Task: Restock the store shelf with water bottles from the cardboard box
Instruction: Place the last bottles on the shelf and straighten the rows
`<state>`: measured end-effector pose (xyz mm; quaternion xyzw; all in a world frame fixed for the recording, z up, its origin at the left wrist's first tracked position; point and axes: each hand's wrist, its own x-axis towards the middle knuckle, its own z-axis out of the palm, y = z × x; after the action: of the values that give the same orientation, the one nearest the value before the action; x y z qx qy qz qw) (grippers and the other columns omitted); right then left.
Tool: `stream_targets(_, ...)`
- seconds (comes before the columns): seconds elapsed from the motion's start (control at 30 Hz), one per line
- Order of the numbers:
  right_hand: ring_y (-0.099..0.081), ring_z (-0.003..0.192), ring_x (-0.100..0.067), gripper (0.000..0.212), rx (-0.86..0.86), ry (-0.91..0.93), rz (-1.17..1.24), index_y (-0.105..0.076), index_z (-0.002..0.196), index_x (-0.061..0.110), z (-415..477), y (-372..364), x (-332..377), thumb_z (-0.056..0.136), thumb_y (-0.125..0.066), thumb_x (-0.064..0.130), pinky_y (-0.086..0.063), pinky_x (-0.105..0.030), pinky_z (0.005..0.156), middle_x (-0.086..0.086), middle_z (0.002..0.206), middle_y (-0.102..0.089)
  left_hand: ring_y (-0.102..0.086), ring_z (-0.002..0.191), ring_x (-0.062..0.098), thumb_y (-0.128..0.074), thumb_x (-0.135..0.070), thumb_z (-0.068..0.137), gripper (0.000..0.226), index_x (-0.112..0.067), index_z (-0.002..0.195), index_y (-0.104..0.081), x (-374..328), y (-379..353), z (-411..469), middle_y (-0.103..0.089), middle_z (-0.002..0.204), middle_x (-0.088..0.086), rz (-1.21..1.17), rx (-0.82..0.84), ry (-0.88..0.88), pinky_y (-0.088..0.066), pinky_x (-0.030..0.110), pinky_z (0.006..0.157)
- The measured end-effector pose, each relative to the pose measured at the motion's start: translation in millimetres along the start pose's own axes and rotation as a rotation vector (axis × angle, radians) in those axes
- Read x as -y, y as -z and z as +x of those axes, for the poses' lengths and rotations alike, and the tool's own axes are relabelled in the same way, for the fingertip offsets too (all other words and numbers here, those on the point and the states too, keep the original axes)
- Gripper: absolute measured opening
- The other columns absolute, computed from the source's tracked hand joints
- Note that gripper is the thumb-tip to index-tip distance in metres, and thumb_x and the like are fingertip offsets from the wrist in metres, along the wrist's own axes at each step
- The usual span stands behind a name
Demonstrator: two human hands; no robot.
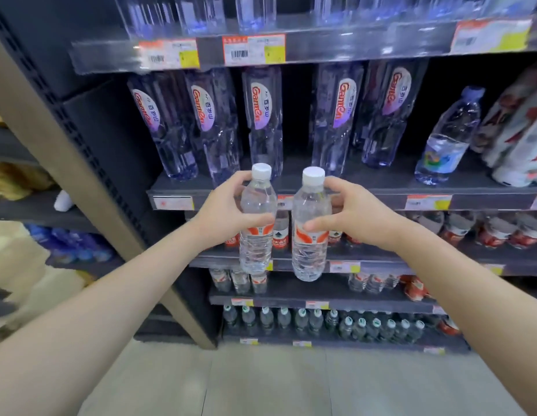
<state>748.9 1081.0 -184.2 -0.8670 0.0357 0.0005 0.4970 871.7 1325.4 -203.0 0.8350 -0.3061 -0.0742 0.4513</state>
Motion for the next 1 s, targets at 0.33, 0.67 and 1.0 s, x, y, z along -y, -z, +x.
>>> stream_targets(0.33, -0.066, 0.114, -0.009, 0.105, 0.066, 0.097, -0.09, -0.045, 0.151, 0.04, -18, -105, -166, 0.058, -0.092, 0.057, -0.058, -0.03, 0.094, 0.013, 0.139, -0.061, -0.063, 0.127, 0.006, -0.095, -0.06, 0.065, 0.088, -0.041, 0.141, -0.055, 163, -132, -56, -0.067, 0.135, -0.014, 0.059, -0.108, -0.041, -0.055, 0.041, 0.105)
stream_targets(0.67, -0.064, 0.116, -0.012, 0.089, -0.016, 0.149, -0.074, -0.044, 0.151, 0.034, 4, -219, -353, 0.075, -0.091, 0.035, -0.056, -0.027, 0.087, 0.017, 0.13, -0.063, -0.061, 0.108, -0.015, -0.095, -0.033, 0.076, 0.074, -0.038, 0.138, -0.054, 321, -240, -101, -0.063, 0.128, -0.025, 0.054, -0.152, -0.106, -0.052, 0.008, 0.088)
stream_targets(1.0, -0.071, 0.106, -0.016, 0.071, -0.043, 0.073, 0.058, -0.052, 0.143, 0.038, 67, -249, -423, 0.083, -0.086, 0.023, -0.055, -0.046, 0.101, 0.005, 0.117, -0.073, -0.058, 0.125, -0.01, -0.097, -0.044, 0.072, 0.087, -0.041, 0.146, -0.052, 389, -267, -96, -0.061, 0.136, -0.029, 0.055, -0.106, -0.043, -0.05, 0.027, 0.11)
